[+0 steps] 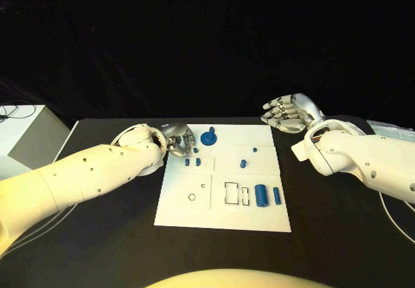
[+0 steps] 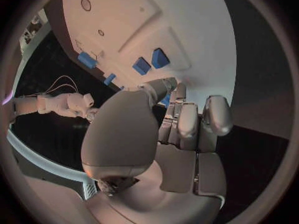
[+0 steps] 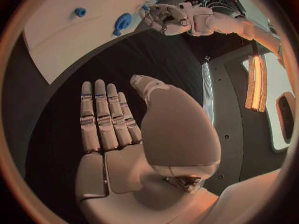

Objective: Assemble the parts on the task board

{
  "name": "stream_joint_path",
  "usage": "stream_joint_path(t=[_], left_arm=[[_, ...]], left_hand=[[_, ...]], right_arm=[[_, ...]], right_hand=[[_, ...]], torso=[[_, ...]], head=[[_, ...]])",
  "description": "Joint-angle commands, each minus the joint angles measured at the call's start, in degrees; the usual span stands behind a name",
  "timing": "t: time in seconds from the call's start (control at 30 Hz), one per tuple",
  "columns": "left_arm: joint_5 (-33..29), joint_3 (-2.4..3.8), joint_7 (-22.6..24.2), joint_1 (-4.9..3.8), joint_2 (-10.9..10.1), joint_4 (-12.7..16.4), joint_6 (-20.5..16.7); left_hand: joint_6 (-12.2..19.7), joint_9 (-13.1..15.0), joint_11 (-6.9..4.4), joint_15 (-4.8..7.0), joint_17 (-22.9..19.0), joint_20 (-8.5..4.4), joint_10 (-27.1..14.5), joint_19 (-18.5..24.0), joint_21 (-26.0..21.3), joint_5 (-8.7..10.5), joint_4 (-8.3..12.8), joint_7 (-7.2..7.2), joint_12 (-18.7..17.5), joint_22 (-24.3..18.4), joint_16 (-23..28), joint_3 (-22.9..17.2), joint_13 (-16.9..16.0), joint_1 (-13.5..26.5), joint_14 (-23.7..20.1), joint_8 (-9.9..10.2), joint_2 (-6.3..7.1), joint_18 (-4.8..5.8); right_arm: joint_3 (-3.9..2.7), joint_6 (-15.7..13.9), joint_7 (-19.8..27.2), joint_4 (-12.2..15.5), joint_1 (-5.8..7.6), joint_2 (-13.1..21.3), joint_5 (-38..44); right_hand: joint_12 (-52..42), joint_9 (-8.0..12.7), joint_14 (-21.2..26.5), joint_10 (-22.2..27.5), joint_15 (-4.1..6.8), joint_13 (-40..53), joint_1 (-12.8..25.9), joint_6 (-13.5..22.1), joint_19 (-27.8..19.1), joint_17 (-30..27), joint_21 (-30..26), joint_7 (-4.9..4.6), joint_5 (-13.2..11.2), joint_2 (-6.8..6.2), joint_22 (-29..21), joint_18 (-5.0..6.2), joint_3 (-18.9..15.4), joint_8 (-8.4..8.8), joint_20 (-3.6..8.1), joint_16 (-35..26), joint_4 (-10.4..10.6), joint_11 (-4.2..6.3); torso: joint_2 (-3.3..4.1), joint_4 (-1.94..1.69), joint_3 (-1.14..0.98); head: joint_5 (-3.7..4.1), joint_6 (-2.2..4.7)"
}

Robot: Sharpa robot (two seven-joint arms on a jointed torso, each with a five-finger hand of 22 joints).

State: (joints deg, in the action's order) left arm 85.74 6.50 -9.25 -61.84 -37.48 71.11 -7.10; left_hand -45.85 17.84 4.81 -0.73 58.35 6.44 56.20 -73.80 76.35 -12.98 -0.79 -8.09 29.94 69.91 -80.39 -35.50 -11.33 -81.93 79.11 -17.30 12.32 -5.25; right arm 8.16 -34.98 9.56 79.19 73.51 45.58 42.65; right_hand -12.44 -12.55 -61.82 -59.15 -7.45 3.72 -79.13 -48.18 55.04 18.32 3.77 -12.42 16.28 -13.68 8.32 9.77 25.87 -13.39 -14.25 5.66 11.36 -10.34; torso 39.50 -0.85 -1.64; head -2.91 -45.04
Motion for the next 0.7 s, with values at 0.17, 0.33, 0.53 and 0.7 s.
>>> stream_joint_path(t=[0.17, 0.33, 0.53, 0.7], left_arm=[[-0.98, 0.89, 0.90, -0.02, -0.41, 0.58, -2.29], [-5.01, 2.60, 1.97, 0.00, -0.97, 0.66, -4.64], [-19.49, 4.62, 3.55, -0.03, -3.05, 0.76, -6.15], [-41.55, 5.50, 8.33, -0.04, -5.50, 1.24, -4.79]], left_hand=[[0.52, -0.06, -0.03, 0.00, -0.77, -0.02, -0.74, 0.69, -0.49, -0.02, 0.32, -0.05, 0.25, -0.37, 0.56, 0.04, -0.12, 0.50, -0.76, 0.41, 0.29, -0.33], [-1.49, 0.36, 0.47, -0.31, -4.38, 0.14, -1.63, 2.45, -1.92, -0.04, 0.79, -1.34, 1.03, -2.28, 2.04, -1.05, -0.48, -0.14, -2.49, -0.68, -0.53, -0.82], [-3.72, 0.81, 1.07, -0.82, -11.17, 0.59, -2.60, 6.89, -5.74, -0.03, 0.98, -1.67, 2.08, -7.24, 5.11, -1.29, -0.77, 0.36, -5.86, -2.03, -0.69, -2.12], [-3.74, 0.79, 1.26, -0.99, -19.59, 0.81, -2.94, 12.59, -11.33, -0.08, 0.41, -1.93, 2.75, -13.84, 9.78, -0.90, -0.83, 1.51, -10.60, -2.16, -0.83, -3.68]], right_arm=[[-0.02, 1.79, -0.17, -0.30, -0.01, -0.03, 2.04], [-0.02, 4.21, -1.55, -0.71, -0.02, -0.07, 5.77], [-0.02, 10.25, -4.81, -1.35, -0.02, -0.18, 14.59], [-0.02, 14.89, -7.91, -1.63, -0.03, -0.47, 24.92]], right_hand=[[-0.25, 0.03, -0.55, -0.18, 0.01, -0.05, -0.56, -0.58, 0.27, -0.08, 0.21, -1.12, -0.35, -0.10, -0.15, 0.87, 0.16, 0.04, 0.13, -0.20, -0.46, 0.51], [-0.34, 0.06, -3.87, -1.08, 1.17, -0.10, -2.00, -1.55, 3.46, 0.32, 1.55, -0.40, -0.60, -0.13, -0.22, 0.89, 1.90, -0.15, 1.33, 1.29, -1.89, 1.20], [-0.32, -0.20, -14.76, -6.11, 5.23, -0.01, -3.78, -5.51, 13.21, 3.92, 8.81, 1.82, -1.57, 0.78, 3.34, 0.68, 1.64, -1.09, 6.41, 7.00, -5.58, 3.72], [3.80, 0.50, -22.28, -12.00, 7.62, 0.19, -2.96, -9.74, 15.94, 12.21, 21.13, 3.53, -2.31, 1.92, 12.57, -0.04, 0.46, 0.02, 10.12, 16.45, -8.39, 6.05]], torso=[[0.00, -0.04, -0.02], [-0.03, 0.01, -0.04], [-0.18, -0.04, -0.15], [-0.12, -0.10, -0.05]], head=[[0.05, 0.13], [0.12, 0.23], [0.98, 0.75], [2.69, 1.37]])
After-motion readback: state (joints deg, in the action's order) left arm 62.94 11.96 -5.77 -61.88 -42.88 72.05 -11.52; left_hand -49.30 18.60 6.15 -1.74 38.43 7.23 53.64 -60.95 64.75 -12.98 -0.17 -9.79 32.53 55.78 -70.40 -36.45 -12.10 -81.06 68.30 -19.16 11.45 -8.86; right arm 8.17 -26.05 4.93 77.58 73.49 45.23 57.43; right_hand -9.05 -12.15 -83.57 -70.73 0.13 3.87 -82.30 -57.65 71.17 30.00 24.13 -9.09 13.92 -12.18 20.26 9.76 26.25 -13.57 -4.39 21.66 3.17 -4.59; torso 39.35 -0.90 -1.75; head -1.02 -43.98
